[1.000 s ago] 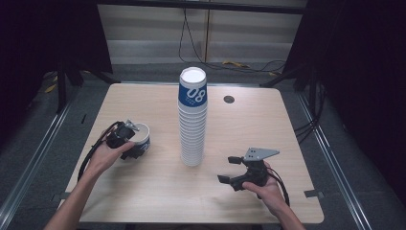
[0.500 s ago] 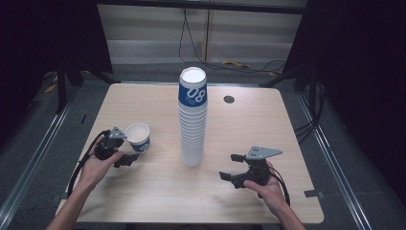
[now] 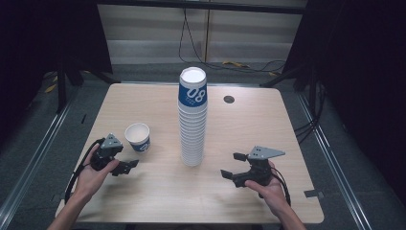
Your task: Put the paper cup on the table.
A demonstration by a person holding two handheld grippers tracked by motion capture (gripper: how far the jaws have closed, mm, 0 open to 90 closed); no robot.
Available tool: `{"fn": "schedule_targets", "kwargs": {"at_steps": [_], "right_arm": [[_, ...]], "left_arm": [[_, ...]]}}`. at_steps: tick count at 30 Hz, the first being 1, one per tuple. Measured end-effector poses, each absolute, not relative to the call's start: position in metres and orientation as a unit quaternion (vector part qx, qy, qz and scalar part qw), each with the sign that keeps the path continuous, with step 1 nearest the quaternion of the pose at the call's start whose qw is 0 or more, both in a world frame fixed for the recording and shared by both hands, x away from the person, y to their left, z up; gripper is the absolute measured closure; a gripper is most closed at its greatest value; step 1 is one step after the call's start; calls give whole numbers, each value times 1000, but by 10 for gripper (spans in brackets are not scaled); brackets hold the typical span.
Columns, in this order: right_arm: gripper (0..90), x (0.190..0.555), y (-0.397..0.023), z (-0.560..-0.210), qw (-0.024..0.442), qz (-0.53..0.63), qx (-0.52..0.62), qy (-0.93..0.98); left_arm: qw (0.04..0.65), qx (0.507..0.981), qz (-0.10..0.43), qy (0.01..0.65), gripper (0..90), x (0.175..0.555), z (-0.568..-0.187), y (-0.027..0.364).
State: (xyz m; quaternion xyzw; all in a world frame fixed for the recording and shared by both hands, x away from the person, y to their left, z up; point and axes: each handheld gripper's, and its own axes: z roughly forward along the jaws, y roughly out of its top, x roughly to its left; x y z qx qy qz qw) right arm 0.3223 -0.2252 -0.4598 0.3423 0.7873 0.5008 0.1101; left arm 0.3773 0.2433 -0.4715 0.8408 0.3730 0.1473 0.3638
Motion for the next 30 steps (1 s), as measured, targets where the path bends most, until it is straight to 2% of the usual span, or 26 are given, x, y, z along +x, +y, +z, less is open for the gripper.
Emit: {"fn": "schedule_targets", "kwargs": {"at_steps": [8, 13, 21, 24, 30], "right_arm": [[140, 316, -226, -459, 126, 500, 354, 781], [144, 304, -230, -462, 143, 493, 366, 776], [144, 290, -237, -465, 158, 489, 383, 768], [145, 289, -241, -468, 173, 490, 391, 760], [154, 293, -244, -472, 179, 493, 413, 744]], "left_arm": [[407, 817, 140, 384, 161, 350, -471, 238], [430, 808, 158, 371, 161, 331, -470, 227], [454, 796, 148, 373, 160, 308, -467, 206], [454, 809, 151, 342, 161, 301, -468, 198], [450, 811, 139, 348, 160, 302, -481, 195]]}}
